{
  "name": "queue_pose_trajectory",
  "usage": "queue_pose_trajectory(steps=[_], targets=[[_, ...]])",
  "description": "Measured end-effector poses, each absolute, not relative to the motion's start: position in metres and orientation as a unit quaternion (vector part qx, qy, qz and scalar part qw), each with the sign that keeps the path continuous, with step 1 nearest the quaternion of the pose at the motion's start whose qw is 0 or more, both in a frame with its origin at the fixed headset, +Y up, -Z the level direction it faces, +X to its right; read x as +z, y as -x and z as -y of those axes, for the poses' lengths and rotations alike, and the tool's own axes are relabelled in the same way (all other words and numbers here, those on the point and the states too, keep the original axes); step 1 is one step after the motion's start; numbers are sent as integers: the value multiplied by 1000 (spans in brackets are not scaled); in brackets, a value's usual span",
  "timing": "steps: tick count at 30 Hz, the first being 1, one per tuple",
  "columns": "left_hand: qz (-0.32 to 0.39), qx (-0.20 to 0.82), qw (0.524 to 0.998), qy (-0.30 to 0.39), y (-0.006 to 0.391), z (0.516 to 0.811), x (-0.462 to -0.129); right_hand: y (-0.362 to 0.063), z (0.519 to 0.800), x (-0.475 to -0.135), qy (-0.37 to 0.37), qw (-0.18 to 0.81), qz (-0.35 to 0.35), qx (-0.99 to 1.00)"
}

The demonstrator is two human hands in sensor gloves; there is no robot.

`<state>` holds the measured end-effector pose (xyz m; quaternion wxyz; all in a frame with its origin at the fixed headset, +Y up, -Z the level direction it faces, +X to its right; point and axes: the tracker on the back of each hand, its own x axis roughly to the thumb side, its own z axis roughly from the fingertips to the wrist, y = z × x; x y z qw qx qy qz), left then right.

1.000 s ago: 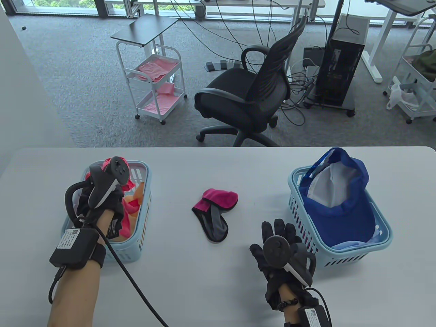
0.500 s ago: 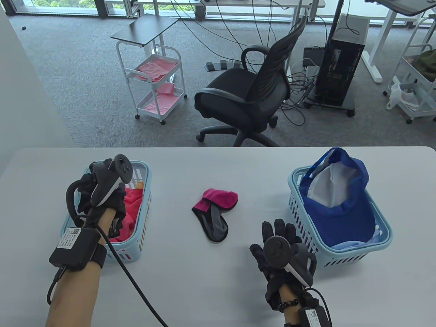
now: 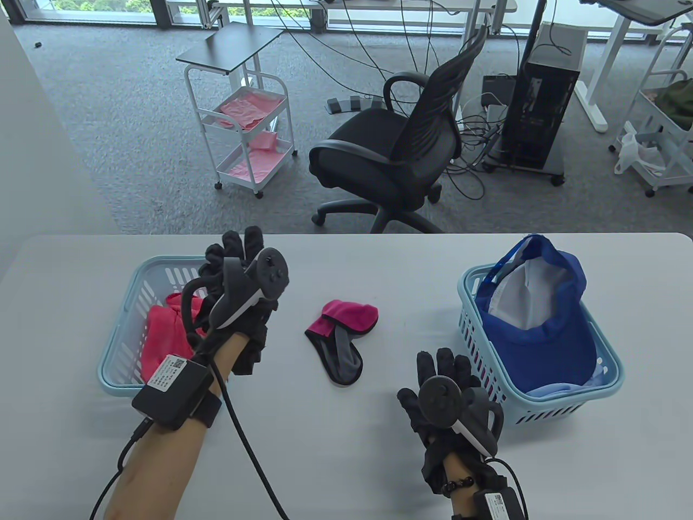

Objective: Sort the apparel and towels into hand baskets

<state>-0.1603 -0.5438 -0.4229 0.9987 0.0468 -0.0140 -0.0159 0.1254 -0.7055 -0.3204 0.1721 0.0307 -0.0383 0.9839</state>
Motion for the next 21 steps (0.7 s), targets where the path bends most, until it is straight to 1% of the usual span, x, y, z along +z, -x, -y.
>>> queue_pose_trajectory(steps=[5, 10, 15, 21], targets=[[65, -9, 998, -18, 123, 561, -428, -126, 705, -320, -30, 173, 41, 984], [93, -30, 995, 26, 94, 596, -442, -126, 705, -320, -28, 172, 43, 984], [107, -42, 991, 68, 80, 633, -456, -125, 705, -319, -28, 172, 43, 984], [116, -68, 984, 115, 76, 668, -472, -126, 705, -319, -27, 175, 45, 983]])
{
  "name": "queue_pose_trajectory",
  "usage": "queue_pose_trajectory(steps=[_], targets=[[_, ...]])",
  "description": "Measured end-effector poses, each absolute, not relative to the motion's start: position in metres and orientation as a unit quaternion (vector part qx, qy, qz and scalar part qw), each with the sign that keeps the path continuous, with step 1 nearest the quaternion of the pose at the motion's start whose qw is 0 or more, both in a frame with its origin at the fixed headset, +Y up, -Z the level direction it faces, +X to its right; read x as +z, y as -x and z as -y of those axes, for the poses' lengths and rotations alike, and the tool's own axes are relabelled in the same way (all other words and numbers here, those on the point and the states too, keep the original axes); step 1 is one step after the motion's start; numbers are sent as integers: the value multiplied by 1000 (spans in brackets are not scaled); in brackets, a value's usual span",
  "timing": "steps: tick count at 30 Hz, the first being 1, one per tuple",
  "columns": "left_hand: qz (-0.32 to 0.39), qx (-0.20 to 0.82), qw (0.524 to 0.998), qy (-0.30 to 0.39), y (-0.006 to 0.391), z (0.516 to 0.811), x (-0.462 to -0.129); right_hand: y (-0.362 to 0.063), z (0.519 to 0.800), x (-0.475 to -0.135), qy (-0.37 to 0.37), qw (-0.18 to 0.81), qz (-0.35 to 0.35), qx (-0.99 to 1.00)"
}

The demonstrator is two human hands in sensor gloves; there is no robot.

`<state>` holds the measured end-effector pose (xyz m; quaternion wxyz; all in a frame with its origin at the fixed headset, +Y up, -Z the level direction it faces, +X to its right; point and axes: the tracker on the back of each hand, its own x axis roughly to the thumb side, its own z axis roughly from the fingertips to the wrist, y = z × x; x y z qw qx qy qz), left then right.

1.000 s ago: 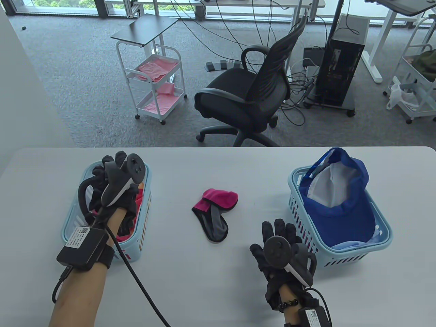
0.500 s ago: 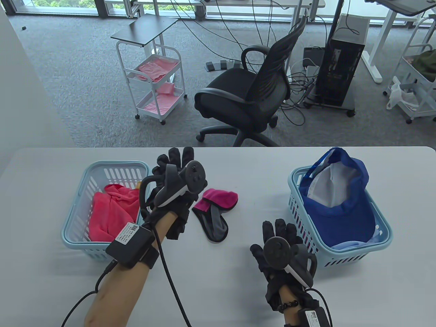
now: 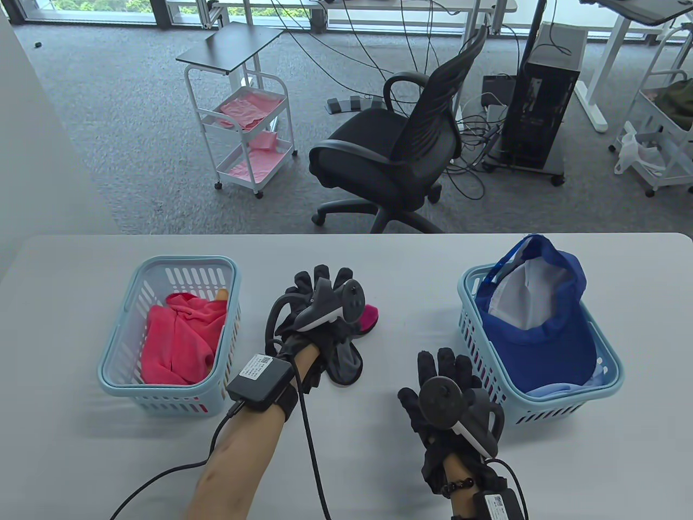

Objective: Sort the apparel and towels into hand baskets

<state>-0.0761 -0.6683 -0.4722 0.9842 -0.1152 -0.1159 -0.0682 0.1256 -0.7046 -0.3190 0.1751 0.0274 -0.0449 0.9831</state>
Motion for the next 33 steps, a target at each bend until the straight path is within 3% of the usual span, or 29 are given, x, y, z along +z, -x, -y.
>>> queue_pose_trajectory(steps=[19, 25, 33], targets=[[142, -89, 965, 200, 60, 745, -503, -127, 705, -316, -15, 178, 41, 983], [140, -85, 961, 224, 58, 760, -509, -129, 705, -316, -12, 183, 40, 982], [138, -119, 962, 203, 53, 761, -514, -131, 704, -315, -9, 189, 43, 981]])
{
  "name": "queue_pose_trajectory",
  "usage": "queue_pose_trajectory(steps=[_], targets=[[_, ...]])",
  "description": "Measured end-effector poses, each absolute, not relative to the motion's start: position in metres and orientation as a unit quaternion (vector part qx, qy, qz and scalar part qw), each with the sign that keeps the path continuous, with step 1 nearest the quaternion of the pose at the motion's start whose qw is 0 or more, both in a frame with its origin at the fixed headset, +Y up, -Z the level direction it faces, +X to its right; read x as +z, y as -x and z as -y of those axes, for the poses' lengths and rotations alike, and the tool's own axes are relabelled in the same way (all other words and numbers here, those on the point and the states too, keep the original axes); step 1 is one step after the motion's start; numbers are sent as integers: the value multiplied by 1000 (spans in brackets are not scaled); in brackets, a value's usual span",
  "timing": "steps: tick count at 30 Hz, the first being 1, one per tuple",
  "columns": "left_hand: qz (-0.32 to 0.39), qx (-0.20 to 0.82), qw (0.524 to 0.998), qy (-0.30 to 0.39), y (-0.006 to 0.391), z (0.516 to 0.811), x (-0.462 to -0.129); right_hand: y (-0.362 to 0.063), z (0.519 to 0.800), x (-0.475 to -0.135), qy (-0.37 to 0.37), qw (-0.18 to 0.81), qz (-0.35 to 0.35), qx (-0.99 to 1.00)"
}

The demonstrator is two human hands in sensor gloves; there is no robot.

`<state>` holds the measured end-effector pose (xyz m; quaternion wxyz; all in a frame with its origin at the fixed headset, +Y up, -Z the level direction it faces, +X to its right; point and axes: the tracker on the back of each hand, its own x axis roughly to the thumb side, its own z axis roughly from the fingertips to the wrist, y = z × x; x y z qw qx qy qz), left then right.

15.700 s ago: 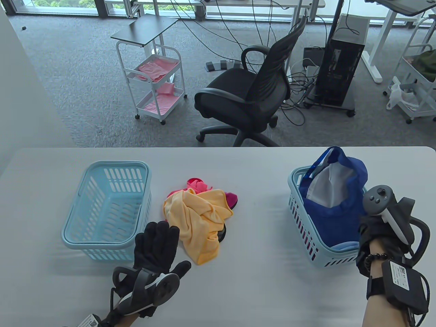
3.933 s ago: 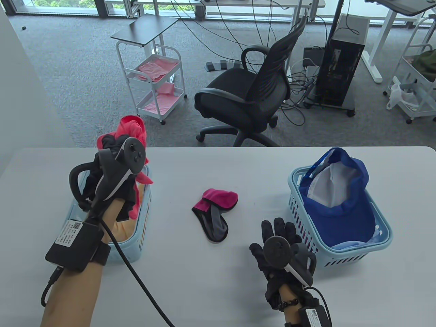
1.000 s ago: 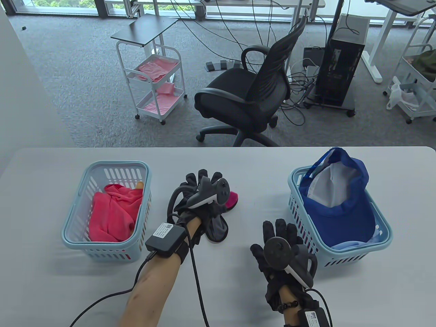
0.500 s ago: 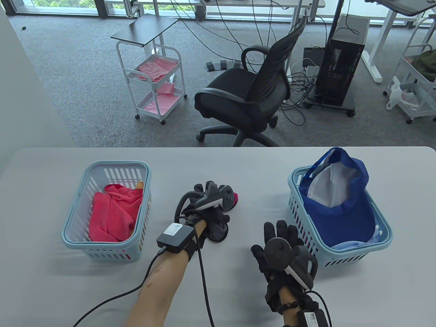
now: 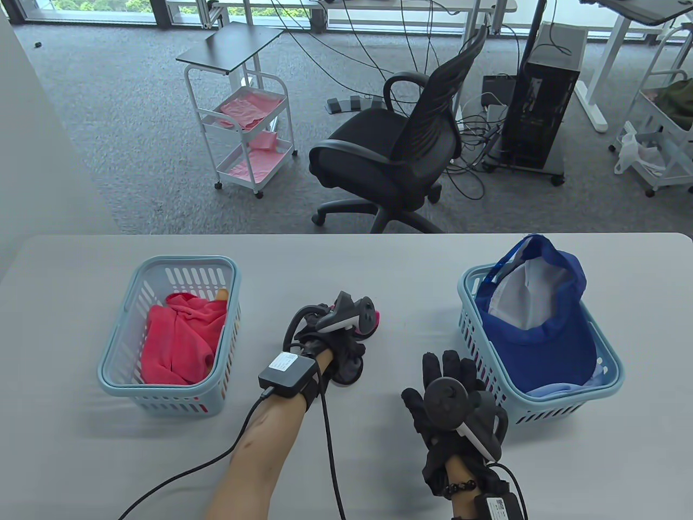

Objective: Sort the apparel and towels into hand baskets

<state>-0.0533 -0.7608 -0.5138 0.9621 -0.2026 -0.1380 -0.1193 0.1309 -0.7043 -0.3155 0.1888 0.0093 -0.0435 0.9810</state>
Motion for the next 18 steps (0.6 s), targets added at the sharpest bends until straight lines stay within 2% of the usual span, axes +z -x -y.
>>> queue_pose_trajectory(steps=[18], targets=[[132, -166, 971, 112, 51, 756, -514, -133, 704, -315, -9, 193, 45, 980]])
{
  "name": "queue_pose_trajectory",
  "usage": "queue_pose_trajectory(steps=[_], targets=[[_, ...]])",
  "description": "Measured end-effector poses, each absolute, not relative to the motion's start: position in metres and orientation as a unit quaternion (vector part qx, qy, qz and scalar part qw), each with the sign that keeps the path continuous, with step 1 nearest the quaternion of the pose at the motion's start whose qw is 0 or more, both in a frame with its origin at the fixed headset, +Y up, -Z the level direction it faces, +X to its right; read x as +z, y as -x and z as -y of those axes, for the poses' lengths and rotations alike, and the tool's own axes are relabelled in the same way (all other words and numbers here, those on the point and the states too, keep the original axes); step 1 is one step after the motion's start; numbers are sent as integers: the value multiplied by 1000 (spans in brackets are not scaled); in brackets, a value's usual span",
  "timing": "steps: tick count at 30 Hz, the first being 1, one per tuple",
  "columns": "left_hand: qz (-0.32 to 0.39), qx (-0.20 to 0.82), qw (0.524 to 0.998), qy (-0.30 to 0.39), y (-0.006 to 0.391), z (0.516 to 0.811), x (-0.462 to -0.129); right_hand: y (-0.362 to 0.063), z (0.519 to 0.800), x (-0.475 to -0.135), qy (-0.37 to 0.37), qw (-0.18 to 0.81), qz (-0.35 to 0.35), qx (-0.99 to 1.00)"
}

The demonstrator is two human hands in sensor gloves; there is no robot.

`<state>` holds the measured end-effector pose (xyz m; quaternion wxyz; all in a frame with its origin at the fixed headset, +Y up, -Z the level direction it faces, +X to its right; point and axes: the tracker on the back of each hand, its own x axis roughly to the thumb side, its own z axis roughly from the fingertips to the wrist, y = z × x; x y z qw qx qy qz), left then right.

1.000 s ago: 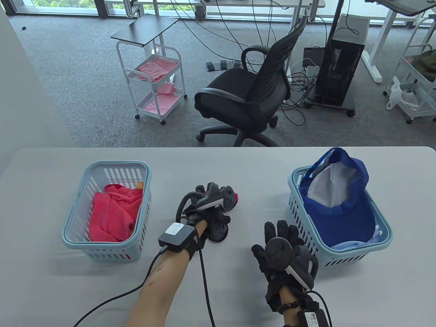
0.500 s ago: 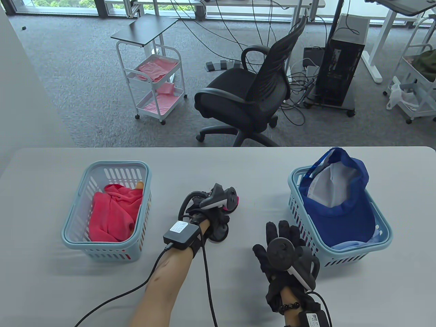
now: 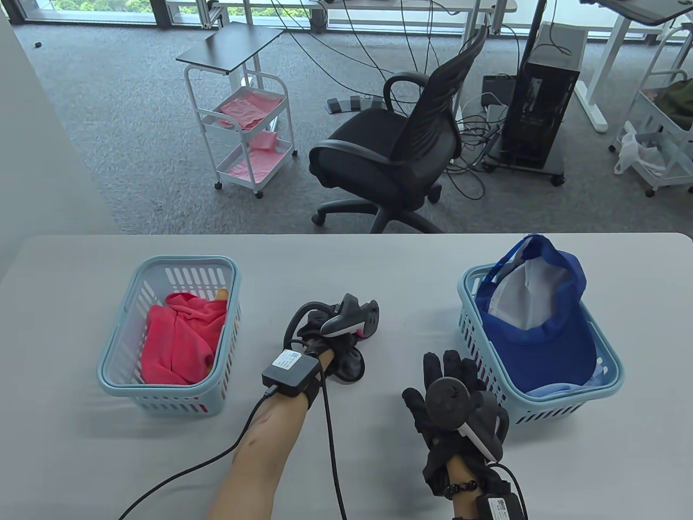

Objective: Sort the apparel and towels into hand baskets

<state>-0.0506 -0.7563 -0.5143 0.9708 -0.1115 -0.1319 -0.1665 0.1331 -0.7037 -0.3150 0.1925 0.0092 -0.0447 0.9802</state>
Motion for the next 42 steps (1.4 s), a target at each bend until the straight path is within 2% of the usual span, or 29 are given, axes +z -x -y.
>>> queue_pose_trajectory(steps=[8, 15, 19, 31, 37, 42], targets=[[101, -122, 982, 105, 68, 736, -509, -129, 705, -317, -15, 182, 34, 983], [66, -77, 993, 53, 88, 682, -497, -125, 705, -316, -23, 174, 28, 984], [69, -36, 996, 39, 93, 652, -488, -121, 706, -316, -27, 167, 22, 985], [85, -54, 994, -43, 107, 582, -457, -117, 705, -315, -34, 161, 20, 986], [50, -58, 994, -82, 145, 542, -446, -117, 705, -316, -35, 160, 20, 986], [8, -69, 993, -93, 185, 524, -442, -117, 705, -316, -34, 158, 20, 987]])
